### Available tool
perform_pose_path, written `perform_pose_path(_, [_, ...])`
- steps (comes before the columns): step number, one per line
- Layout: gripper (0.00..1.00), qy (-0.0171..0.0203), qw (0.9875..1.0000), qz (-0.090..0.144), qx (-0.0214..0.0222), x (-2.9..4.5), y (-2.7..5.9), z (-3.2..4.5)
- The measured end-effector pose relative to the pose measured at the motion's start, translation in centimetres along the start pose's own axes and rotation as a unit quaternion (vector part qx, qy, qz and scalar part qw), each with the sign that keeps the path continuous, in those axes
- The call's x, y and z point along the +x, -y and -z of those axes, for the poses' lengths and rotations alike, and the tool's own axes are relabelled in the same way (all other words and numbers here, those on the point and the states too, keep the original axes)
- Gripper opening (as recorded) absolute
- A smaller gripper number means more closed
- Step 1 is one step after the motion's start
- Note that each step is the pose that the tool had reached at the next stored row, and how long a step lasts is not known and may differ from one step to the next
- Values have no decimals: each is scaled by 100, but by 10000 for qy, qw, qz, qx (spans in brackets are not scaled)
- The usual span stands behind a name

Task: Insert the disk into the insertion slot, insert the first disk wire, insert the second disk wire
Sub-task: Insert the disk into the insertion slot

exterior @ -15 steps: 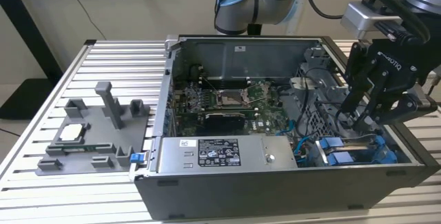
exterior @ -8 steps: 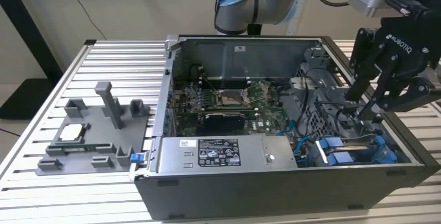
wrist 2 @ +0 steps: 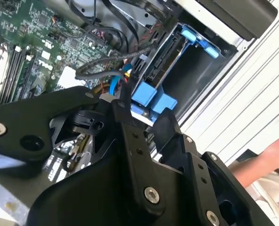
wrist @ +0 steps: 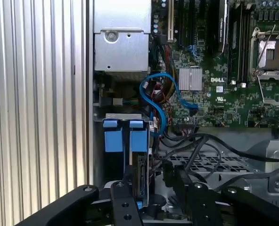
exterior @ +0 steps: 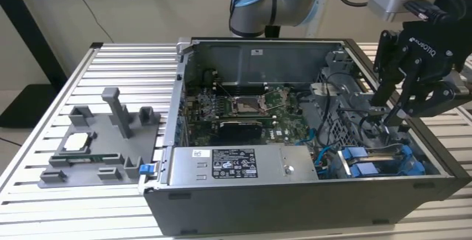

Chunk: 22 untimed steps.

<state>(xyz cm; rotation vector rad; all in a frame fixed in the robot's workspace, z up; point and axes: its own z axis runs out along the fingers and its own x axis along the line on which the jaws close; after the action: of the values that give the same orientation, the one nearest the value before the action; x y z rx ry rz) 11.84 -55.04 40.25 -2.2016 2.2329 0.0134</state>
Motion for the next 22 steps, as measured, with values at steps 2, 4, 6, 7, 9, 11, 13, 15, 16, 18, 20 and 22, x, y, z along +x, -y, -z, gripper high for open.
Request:
perform_pose_path(2, [100, 0, 10000, 0, 11, -46, -2, -26])
perform_pose_path(4, [100, 1, 10000, 1, 26, -79, -3, -51])
perform_pose_path(6, [100, 2, 10000, 1, 43, -85, -3, -79])
perform_pose_path(7, [100, 0, 10000, 2, 46, -85, -3, -87])
perform_pose_path(9, [100, 0, 10000, 1, 55, -85, -7, -102])
perform_pose_path(11, [100, 0, 10000, 1, 75, -85, -14, -120])
perform_pose_path(13, [100, 1, 9999, 2, 111, -84, -28, -139])
perform_pose_path(15, [0, 3, 9999, 2, 156, -83, -41, -155])
perform_pose_path(16, [0, 3, 9998, 3, 183, -83, -49, -161])
perform_pose_path(18, [0, 4, 9998, 3, 223, -84, -59, -169])
perform_pose_path(20, [0, 4, 9997, 3, 251, -84, -63, -173])
perform_pose_path(22, [0, 17, 9996, 4, 281, -84, -63, -174])
